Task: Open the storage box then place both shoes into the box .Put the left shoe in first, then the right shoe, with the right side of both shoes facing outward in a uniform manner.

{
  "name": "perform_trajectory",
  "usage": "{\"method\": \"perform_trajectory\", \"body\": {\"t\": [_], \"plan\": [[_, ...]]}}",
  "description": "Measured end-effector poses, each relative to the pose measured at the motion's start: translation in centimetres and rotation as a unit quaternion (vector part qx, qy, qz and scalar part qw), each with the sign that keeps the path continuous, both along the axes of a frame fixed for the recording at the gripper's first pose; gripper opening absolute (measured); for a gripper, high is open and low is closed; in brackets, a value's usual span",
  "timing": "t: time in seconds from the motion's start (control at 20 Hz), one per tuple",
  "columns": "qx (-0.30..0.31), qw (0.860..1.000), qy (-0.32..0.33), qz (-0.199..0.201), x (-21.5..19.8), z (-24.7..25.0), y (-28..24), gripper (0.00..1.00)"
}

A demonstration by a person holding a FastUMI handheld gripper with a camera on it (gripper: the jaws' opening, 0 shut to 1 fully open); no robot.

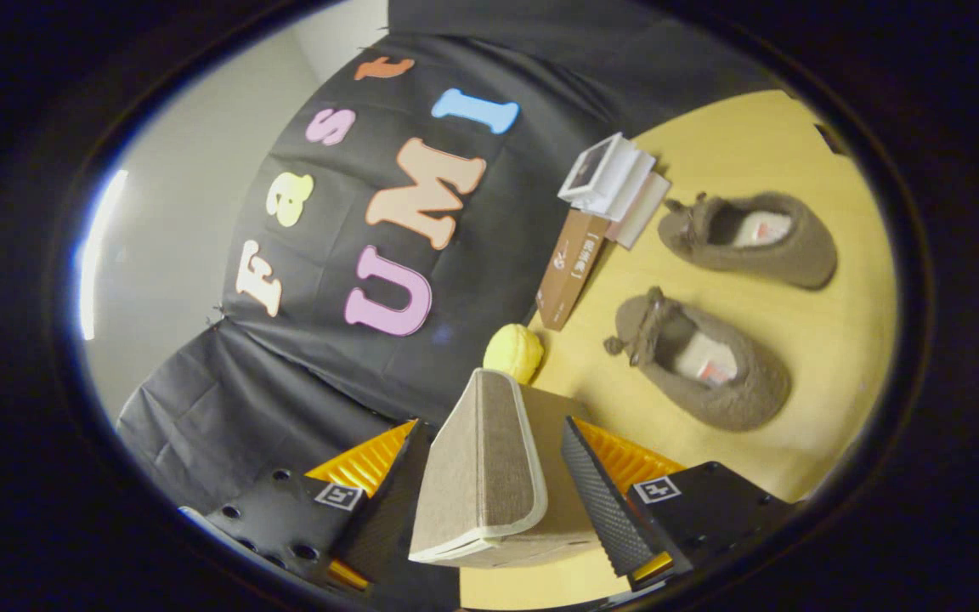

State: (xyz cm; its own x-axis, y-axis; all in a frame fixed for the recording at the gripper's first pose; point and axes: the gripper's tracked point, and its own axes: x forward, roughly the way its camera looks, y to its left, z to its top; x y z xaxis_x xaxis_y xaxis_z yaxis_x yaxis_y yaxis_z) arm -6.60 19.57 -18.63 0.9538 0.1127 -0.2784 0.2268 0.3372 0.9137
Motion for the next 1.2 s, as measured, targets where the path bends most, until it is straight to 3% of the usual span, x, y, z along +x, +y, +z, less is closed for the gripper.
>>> {"method": "perform_trajectory", "body": {"t": [0.35, 0.55, 0.9, 1.2], "plan": [[0.121, 0.991, 0.035, -0.048, -0.4, -2.8, 3.4, 0.99], [0.194, 0.976, 0.045, -0.089, -0.2, -3.3, 4.0, 0.98], [0.246, 0.962, 0.040, -0.110, -0.1, -2.7, 4.1, 0.94], [0.279, 0.953, -0.011, -0.118, 0.6, 0.4, 3.2, 0.85]]}}
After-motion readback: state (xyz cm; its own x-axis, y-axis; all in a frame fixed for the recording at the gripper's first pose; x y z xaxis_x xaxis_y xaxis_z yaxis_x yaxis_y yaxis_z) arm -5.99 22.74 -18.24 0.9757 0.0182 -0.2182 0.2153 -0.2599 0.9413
